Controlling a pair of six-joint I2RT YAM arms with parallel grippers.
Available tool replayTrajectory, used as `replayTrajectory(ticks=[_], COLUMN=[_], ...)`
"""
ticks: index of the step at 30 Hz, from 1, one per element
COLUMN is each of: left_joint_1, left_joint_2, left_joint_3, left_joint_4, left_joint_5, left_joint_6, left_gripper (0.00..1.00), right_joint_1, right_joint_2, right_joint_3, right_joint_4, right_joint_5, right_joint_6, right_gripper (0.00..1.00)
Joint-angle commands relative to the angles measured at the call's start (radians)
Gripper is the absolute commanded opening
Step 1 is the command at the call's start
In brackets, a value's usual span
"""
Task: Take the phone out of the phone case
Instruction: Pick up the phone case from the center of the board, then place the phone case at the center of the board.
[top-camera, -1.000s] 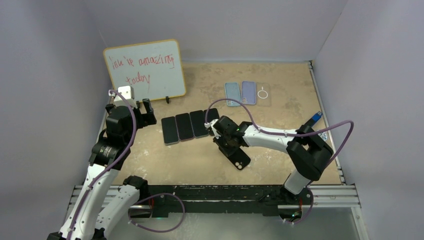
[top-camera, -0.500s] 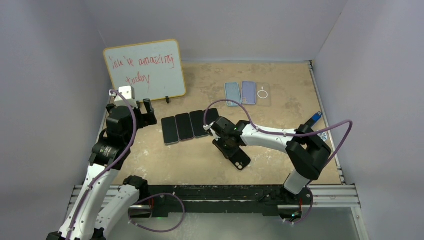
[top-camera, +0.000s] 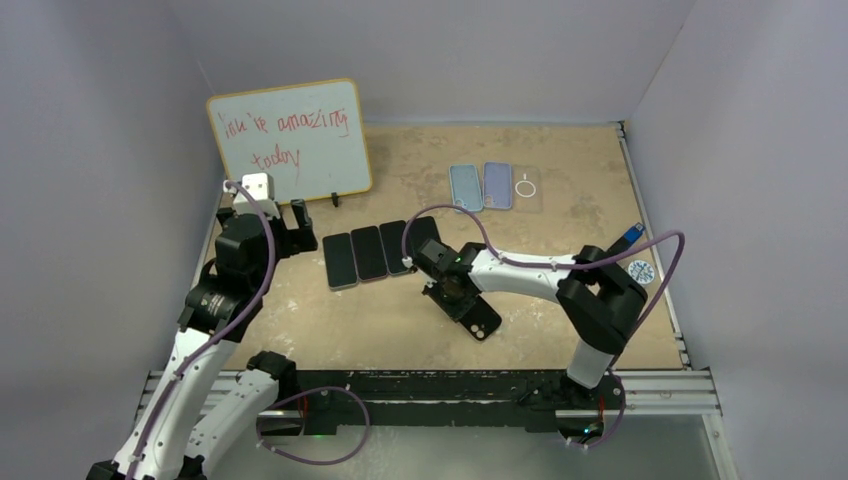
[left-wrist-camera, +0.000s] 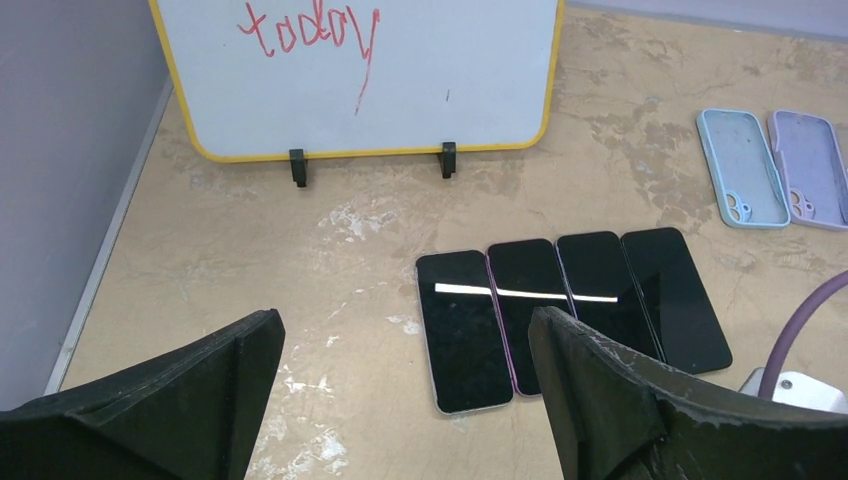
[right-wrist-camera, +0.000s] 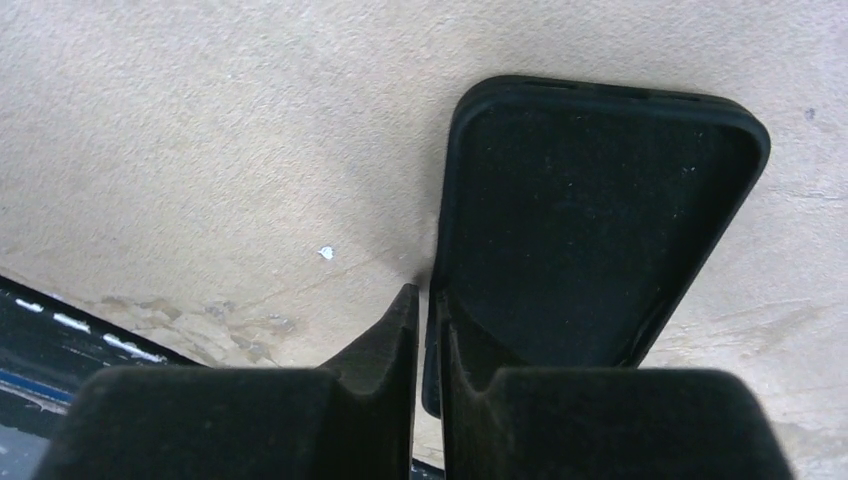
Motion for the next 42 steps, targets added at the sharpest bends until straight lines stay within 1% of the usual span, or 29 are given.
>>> replayTrajectory(ticks=[1,2,3,6,9,14,17,21,24,28,31,35,38,42], left_joint_1=[-0.036,-0.043,-0.053,-0.084,-0.110,-0.140,-0.156,-0.174,-0.189,-0.205,-0.211,-0.213,-0.213,-0.212], left_joint_2=[-0.027,-0.032,-0.038,-0.055,-0.067,-0.082,-0.088,-0.096,-0.105,-0.109,-0.111,-0.107,-0.102,-0.094], left_joint_3=[0.002,0.002,0.003,0.001,0.001,0.002,0.001,0.002,0.000,0.001,0.000,0.001,0.000,0.000], left_joint_4=[0.005,0.002,-0.001,-0.008,-0.014,-0.017,-0.020,-0.026,-0.027,-0.027,-0.027,-0.027,-0.027,-0.024], left_joint_5=[-0.045,-0.055,-0.063,-0.088,-0.118,-0.144,-0.161,-0.185,-0.196,-0.209,-0.214,-0.217,-0.217,-0.216], left_joint_6=[-0.009,-0.011,-0.014,-0.019,-0.022,-0.026,-0.027,-0.028,-0.028,-0.028,-0.029,-0.029,-0.028,-0.027], left_gripper=[0.99,0.99,0.99,0.99,0.99,0.99,0.99,0.99,0.99,0.99,0.99,0.99,0.99,0.99], right_joint_1=[0.007,0.007,0.006,-0.024,-0.100,-0.288,-0.406,-0.582,-0.689,-0.792,-0.846,-0.899,-0.914,-0.918], right_joint_2=[0.051,0.058,0.059,0.060,0.050,0.035,0.054,0.104,0.163,0.307,0.404,0.513,0.578,0.610], right_joint_3=[0.022,0.034,0.048,0.108,0.168,0.258,0.346,0.474,0.576,0.757,0.879,0.994,1.029,1.010], right_joint_4=[-0.051,-0.068,-0.088,-0.114,-0.129,-0.124,-0.149,-0.149,-0.099,-0.116,-0.121,-0.108,-0.104,-0.068], right_joint_5=[0.030,0.028,0.044,0.108,0.156,0.260,0.328,0.379,0.353,0.356,0.356,0.296,0.232,0.171], right_joint_6=[0.037,0.057,0.067,0.073,0.080,0.091,0.058,-0.005,-0.040,-0.109,-0.165,-0.232,-0.262,-0.271], right_gripper=[0.08,0.02,0.00,0.00,0.00,0.00,0.00,0.00,0.00,0.00,0.00,0.00,0.00,0.00])
